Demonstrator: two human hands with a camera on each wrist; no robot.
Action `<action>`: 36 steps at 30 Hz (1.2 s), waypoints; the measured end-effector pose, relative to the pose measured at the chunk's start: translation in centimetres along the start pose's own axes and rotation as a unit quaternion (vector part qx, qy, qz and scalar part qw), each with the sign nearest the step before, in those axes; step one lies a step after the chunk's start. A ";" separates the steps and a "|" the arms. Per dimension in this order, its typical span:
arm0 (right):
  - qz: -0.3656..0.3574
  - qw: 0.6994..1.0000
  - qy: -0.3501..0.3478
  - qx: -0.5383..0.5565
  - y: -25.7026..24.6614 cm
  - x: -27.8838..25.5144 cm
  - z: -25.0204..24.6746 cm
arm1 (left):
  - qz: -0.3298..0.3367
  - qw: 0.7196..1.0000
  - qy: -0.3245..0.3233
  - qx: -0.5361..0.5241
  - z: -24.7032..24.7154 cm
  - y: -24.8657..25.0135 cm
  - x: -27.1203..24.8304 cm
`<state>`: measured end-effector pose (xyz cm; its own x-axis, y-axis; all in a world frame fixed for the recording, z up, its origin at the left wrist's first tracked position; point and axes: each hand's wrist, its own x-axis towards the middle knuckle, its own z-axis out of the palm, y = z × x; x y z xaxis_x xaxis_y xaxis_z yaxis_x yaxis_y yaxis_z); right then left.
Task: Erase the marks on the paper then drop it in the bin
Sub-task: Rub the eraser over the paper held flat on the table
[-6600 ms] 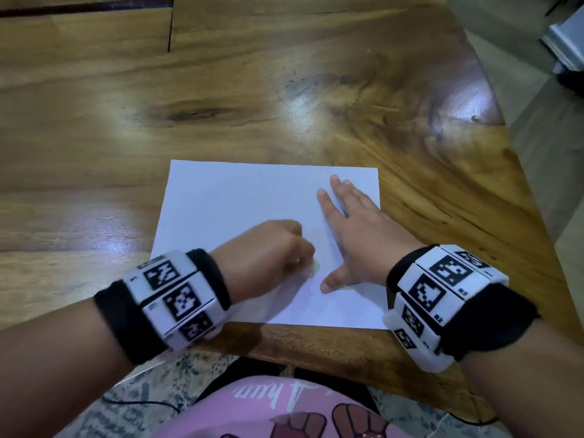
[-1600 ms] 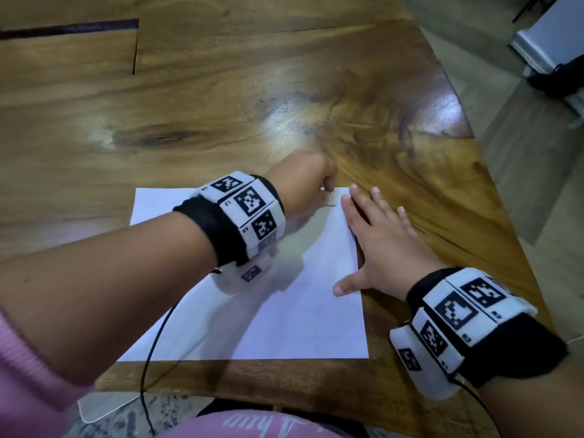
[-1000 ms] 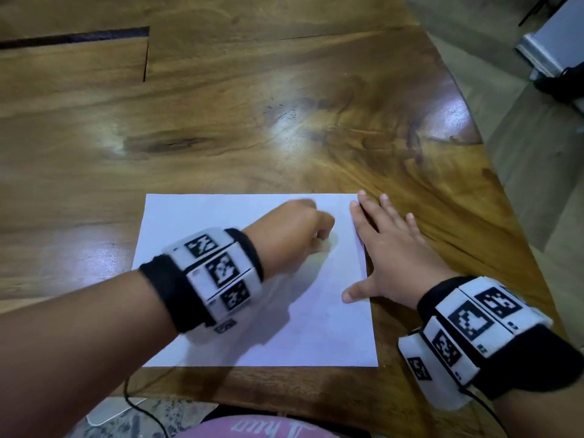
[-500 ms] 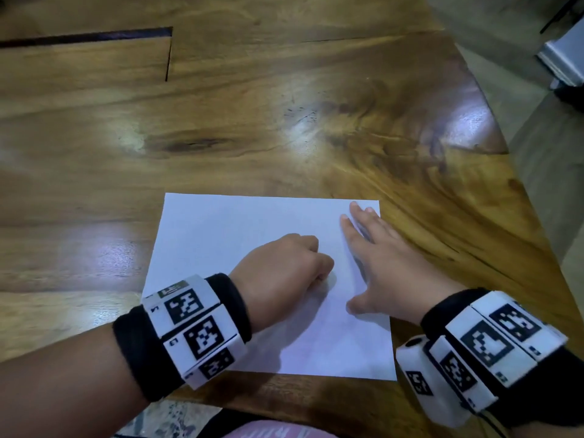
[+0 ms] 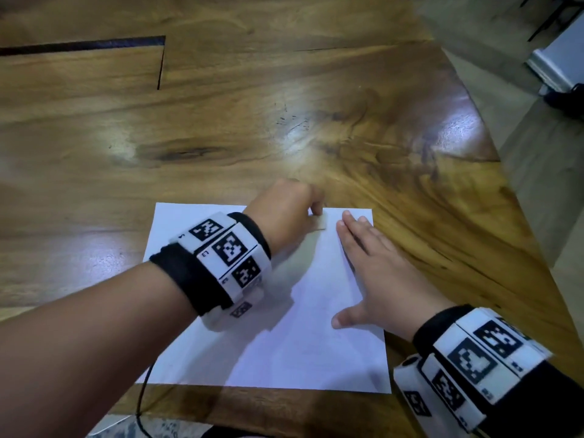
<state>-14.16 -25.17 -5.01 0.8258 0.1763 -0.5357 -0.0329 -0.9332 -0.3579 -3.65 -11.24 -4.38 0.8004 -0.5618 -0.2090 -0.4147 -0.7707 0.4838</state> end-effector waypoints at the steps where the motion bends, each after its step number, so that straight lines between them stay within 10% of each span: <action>1: 0.001 1.000 -0.002 0.001 0.0 0.0 0.0 | 0.002 1.000 -0.002 -0.001 0.1 0.0 0.0; 10: 0.006 1.000 -0.009 -0.002 -0.2 0.0 -0.1 | 0.104 0.984 -0.145 0.010 0.8 -1.5 -6.2; 16: 0.007 1.000 -0.008 -0.014 -0.3 0.0 -0.1 | 0.059 0.997 -0.040 0.004 0.6 0.8 -1.0; 24: 0.005 1.000 -0.011 -0.012 -0.3 -0.1 -0.1 | 0.114 0.981 -0.156 -0.032 1.6 -1.1 -8.4; 30: 0.002 1.000 -0.009 -0.023 -0.3 0.1 0.0 | 0.098 0.993 -0.071 -0.008 1.1 0.6 -3.0; 36: 0.006 1.000 -0.013 -0.018 -0.4 0.0 -0.2 | 0.144 0.984 -0.099 0.032 2.6 -2.7 -8.7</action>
<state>-14.05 -24.84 -4.66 0.8105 0.1720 -0.5599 -0.0223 -0.9462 -0.3229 -10.66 -5.08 -6.08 0.5487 -0.8024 -0.2347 -0.6434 -0.5846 0.4943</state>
